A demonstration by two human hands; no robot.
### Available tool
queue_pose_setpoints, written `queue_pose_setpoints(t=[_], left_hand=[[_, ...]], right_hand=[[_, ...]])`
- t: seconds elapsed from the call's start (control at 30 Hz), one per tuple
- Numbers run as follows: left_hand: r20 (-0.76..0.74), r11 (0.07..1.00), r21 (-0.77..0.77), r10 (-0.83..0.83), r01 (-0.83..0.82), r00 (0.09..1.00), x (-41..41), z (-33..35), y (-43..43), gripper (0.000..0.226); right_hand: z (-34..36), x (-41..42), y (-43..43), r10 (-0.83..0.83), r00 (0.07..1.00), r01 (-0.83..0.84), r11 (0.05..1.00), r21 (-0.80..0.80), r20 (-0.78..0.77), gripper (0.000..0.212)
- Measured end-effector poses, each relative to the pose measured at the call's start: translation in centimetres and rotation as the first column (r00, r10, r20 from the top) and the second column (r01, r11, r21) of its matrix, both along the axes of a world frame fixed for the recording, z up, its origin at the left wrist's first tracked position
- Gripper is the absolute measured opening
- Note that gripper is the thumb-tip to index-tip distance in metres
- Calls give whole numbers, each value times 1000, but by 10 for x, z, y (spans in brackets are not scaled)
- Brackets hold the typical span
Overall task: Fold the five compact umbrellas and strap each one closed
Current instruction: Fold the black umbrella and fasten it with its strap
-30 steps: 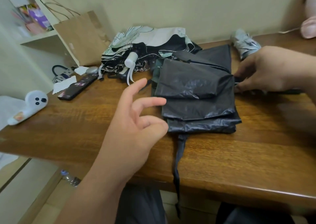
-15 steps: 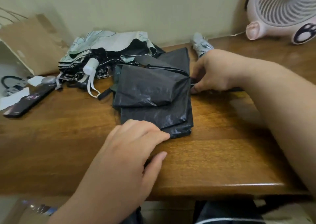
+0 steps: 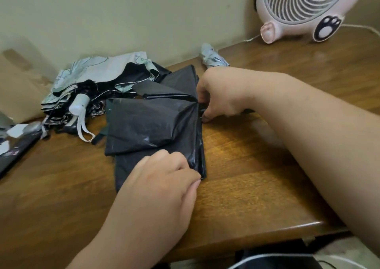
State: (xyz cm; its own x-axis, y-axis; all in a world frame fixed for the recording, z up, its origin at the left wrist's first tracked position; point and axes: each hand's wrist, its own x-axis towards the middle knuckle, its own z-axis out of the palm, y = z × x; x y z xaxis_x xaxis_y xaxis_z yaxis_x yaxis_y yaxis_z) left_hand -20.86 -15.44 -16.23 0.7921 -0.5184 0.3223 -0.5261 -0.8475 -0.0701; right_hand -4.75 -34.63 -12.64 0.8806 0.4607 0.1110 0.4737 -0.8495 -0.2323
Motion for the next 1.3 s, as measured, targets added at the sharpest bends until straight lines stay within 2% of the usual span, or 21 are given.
queue_pose_setpoints(t=[0.1,0.23,0.27,0.33,0.43,0.5,0.53,0.57,0.63,0.67,0.7,0.77,0.87,0.93,1.03,1.1,1.17,1.2,1.27,1.3], left_hand=[[-12,1000,24,5,-4,1000,-15,-2,-5,38],[-85,994,13,108,-107,991,-41,-13,-14,77],[-116,992,-6,124,-126,985,-45,-15,-15,81],[-106,981,-121,137,-150,985,-49,-12,-13,71],[55,922,-370,149,-119,987,-42,1,5,29],[84,857,-475,270,-199,959,-31,12,29,11],[7,789,-536,359,-300,933,-26,17,42,14],[-146,684,-598,421,-419,895,-21,22,53,24],[-475,445,-644,405,-622,781,-15,24,73,49],[-593,364,-630,343,-685,728,-13,23,79,57],[-657,325,-619,285,-715,698,-12,23,83,61],[-695,310,-606,243,-733,677,-12,22,85,60],[-696,317,-612,220,-725,684,-13,18,87,52],[-692,287,-651,156,-703,705,-12,16,87,51],[-679,191,-717,21,-670,733,-10,14,82,53],[-668,168,-737,-39,-654,743,-7,15,80,53],[-678,187,-732,-95,-656,729,-6,19,79,59],[-691,206,-720,-127,-663,711,-6,21,79,64],[-715,247,-699,-201,-671,670,-8,26,78,72],[-721,259,-693,-236,-673,651,-9,28,78,74]], right_hand=[[0,1,0,2,1000,-2,1000,1,-7,32],[1,0,1,7,1000,-7,1000,-18,-14,32],[2,-1,2,7,1000,-8,1000,-23,-20,32],[3,-3,2,3,1000,-3,1000,-29,-27,31],[3,-4,3,-11,1000,10,999,-45,-9,31],[4,-5,3,-19,1000,18,998,-54,-7,31],[5,-6,3,-24,1000,23,998,-59,-16,30],[6,-6,3,-28,999,27,997,-69,-25,29],[9,-8,3,-36,999,33,996,-81,-38,28],[10,-9,4,-41,998,37,996,-84,-45,28],[12,-11,5,-48,998,43,995,-90,-49,27],[16,-15,7,-67,996,59,991,-122,-62,30],[25,-24,10,-102,987,85,986,-145,-120,56],[39,-32,10,-132,986,118,985,-122,-105,61],[57,-52,9,-101,992,104,994,22,-80,33],[56,-72,6,-43,985,67,987,146,-166,25],[40,-94,3,32,949,67,951,302,-313,27],[29,-106,2,78,921,100,900,423,-383,29],[7,-124,2,155,860,241,717,655,-486,36],[-1,-132,3,192,830,307,626,717,-523,41]])
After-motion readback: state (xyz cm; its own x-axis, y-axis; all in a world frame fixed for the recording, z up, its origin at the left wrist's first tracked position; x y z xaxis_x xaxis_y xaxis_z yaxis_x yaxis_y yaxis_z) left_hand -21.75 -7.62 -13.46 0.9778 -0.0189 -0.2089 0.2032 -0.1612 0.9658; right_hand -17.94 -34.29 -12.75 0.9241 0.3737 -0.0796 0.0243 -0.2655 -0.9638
